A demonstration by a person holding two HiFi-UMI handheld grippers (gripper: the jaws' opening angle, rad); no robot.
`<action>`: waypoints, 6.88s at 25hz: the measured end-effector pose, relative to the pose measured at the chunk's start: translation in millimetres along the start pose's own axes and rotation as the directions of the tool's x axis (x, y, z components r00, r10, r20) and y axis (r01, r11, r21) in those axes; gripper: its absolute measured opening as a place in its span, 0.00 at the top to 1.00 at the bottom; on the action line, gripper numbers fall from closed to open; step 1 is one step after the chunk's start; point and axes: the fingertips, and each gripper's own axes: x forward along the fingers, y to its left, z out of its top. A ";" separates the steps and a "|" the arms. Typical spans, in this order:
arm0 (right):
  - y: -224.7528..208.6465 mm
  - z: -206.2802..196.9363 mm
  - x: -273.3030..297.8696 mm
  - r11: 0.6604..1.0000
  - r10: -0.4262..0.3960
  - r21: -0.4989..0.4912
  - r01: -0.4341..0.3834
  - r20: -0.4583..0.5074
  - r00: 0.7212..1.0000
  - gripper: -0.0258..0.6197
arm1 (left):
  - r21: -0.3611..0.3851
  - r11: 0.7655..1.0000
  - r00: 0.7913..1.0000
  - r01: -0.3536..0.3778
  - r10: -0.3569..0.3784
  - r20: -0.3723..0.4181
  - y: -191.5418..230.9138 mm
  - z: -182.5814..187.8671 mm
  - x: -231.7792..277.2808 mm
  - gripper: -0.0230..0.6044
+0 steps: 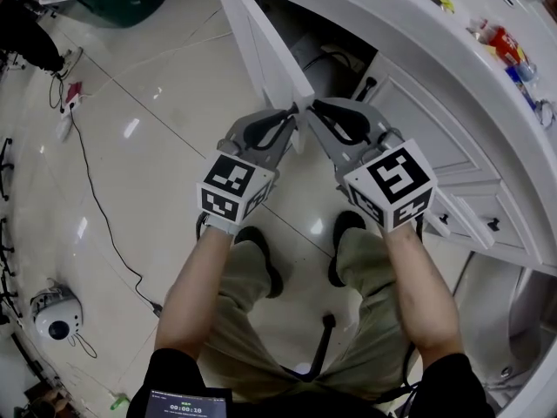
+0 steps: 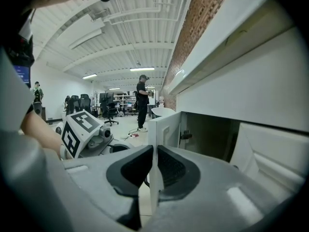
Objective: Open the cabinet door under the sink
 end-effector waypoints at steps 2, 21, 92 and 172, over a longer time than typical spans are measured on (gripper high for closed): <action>2.9 0.1 1.1 1.000 0.000 0.005 0.000 -0.001 1.000 0.93 | 0.000 1.000 1.000 -0.004 0.004 -0.002 1.0 -1.0 -2.5 0.87; 29.3 4.4 14.7 1.000 0.028 -0.013 -0.028 -0.014 1.000 0.92 | 0.010 0.999 0.999 -0.035 0.035 0.001 14.9 -9.0 -25.9 0.87; 159.7 21.9 138.5 0.979 0.183 -0.095 -0.182 0.001 0.983 0.92 | -0.229 0.907 0.921 -0.354 0.381 0.081 178.4 -45.3 -169.3 0.94; 194.1 11.4 -73.6 0.994 0.042 0.094 -0.060 0.180 0.983 0.97 | -0.096 0.971 0.949 -0.218 0.234 0.211 -90.5 15.9 -196.6 0.94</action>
